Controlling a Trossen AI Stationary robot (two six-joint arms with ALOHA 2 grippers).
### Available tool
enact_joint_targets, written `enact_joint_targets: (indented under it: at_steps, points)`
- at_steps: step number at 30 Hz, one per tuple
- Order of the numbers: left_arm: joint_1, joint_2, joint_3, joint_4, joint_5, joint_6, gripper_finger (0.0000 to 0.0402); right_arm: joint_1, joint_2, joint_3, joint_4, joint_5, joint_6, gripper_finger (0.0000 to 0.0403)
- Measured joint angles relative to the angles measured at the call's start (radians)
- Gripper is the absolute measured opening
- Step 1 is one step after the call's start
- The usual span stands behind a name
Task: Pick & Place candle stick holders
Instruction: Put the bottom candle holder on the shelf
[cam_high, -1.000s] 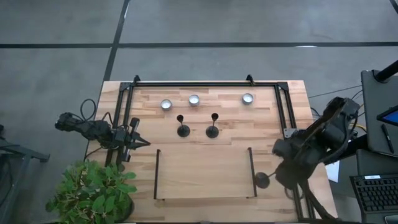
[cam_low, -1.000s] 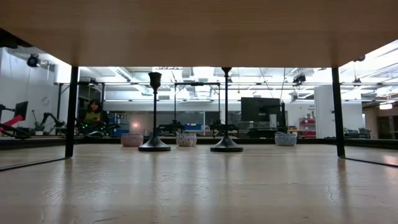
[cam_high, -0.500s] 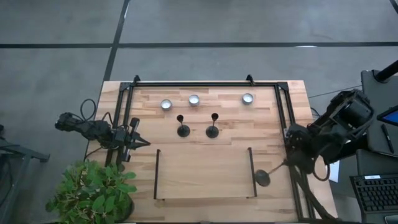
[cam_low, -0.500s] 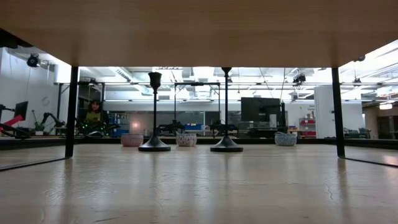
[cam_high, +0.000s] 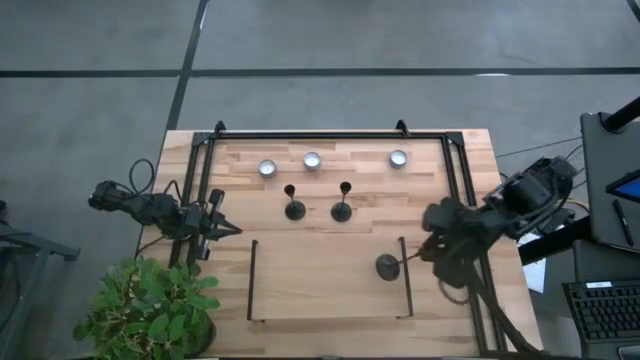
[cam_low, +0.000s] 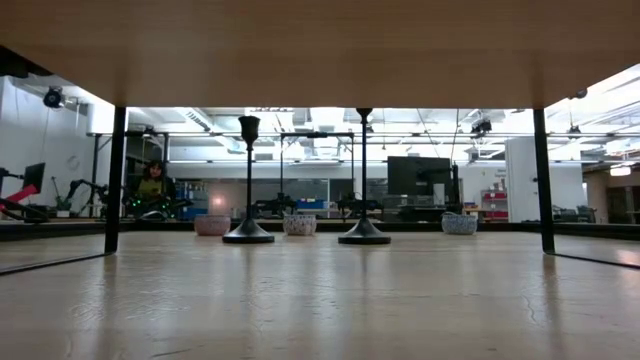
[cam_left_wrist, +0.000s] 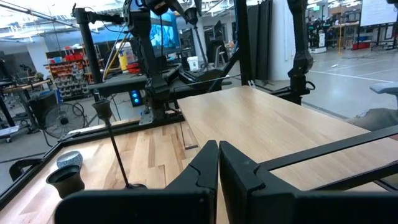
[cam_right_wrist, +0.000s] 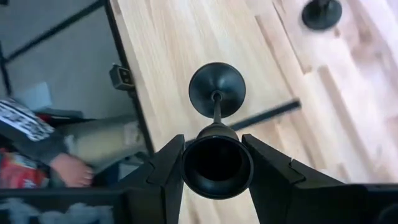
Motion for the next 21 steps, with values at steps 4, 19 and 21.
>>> enact_joint_targets:
  at_steps: [4, 19, 21]
  points:
    - [0.0, 0.0, 0.0, 0.0, 0.0, 0.0, 0.0012, -0.058, 0.074, 0.066, 0.001, -0.018, -0.137, 0.0139]
    - [0.0, 0.0, 0.0, 0.0, 0.0, 0.0, 0.0012, -0.239, 0.186, 0.12, 0.0, -0.177, -0.384, 0.0139]
    - [0.0, 0.0, 0.0, 0.0, 0.0, 0.0, 0.0012, -0.251, 0.185, 0.106, 0.0, -0.204, -0.406, 0.0139]
